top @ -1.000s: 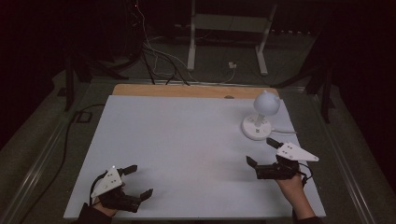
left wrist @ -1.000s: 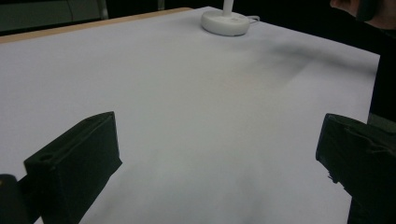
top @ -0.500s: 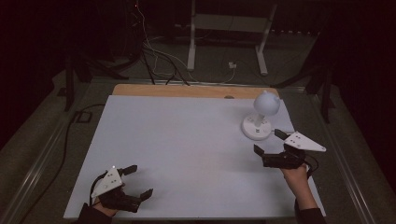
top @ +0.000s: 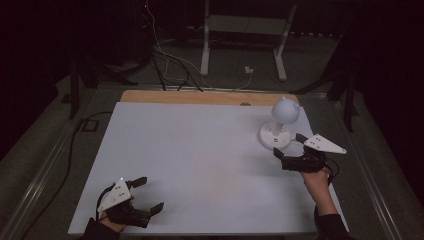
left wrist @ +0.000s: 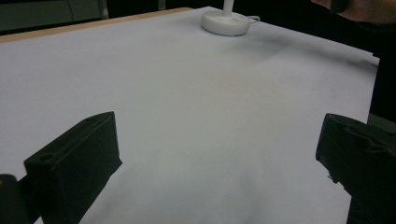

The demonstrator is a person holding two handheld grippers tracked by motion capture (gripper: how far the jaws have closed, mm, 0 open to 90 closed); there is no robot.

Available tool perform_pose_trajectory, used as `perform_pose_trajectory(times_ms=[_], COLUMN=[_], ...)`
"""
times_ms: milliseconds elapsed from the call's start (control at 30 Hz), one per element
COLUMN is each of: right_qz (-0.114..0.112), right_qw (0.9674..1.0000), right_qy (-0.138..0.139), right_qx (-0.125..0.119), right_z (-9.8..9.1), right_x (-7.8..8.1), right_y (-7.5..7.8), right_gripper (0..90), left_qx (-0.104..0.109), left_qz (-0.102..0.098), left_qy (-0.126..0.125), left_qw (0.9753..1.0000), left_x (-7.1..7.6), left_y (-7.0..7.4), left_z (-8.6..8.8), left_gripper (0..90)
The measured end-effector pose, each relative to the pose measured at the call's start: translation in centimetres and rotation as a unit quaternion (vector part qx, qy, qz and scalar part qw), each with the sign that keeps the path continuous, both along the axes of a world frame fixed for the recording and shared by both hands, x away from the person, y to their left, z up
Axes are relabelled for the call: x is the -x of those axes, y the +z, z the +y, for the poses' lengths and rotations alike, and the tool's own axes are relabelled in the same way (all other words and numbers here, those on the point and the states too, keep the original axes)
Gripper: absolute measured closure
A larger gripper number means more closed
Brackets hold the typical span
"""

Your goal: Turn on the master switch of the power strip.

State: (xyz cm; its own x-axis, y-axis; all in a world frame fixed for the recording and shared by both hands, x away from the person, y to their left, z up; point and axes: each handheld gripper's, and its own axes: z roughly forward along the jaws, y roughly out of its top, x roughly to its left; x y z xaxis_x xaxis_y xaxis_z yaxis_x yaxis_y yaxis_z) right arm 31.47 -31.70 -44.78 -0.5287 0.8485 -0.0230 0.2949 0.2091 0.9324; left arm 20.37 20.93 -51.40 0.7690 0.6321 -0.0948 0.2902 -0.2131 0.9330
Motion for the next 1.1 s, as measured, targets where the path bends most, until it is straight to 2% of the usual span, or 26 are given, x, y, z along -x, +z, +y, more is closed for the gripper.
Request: perform_pose_trajectory(times_ms=[200,600,733,1067,1100], right_qz=[-0.003,0.011,0.026,0.045,0.047], right_qw=[0.9999,0.9990,0.9983,0.9956,0.9945], right_qy=[-0.010,-0.042,-0.050,-0.077,-0.085], right_qx=[0.005,0.009,0.012,0.029,0.040], right_z=[-0.3,-1.6,-1.9,-2.1,-2.1], right_x=[-0.7,-2.3,-2.8,-3.6,-3.7], right_y=[-0.2,-1.1,-1.7,-2.5,-2.7], right_gripper=[0.0,2.6,3.7,15.3,19.3], left_qx=[0.000,-0.001,-0.001,0.000,0.001], left_qz=[0.001,0.002,0.002,0.002,0.002], left_qy=[0.001,0.002,0.002,0.001,0.002], left_qw=[1.0000,1.0000,1.0000,1.0000,1.0000], left_x=[0.0,0.0,0.0,-0.1,-0.1], left_y=[0.0,0.0,0.0,-0.1,-0.1], left_z=[0.0,0.0,0.1,0.1,0.1], left_gripper=[0.2,0.2,0.2,0.2,0.2])
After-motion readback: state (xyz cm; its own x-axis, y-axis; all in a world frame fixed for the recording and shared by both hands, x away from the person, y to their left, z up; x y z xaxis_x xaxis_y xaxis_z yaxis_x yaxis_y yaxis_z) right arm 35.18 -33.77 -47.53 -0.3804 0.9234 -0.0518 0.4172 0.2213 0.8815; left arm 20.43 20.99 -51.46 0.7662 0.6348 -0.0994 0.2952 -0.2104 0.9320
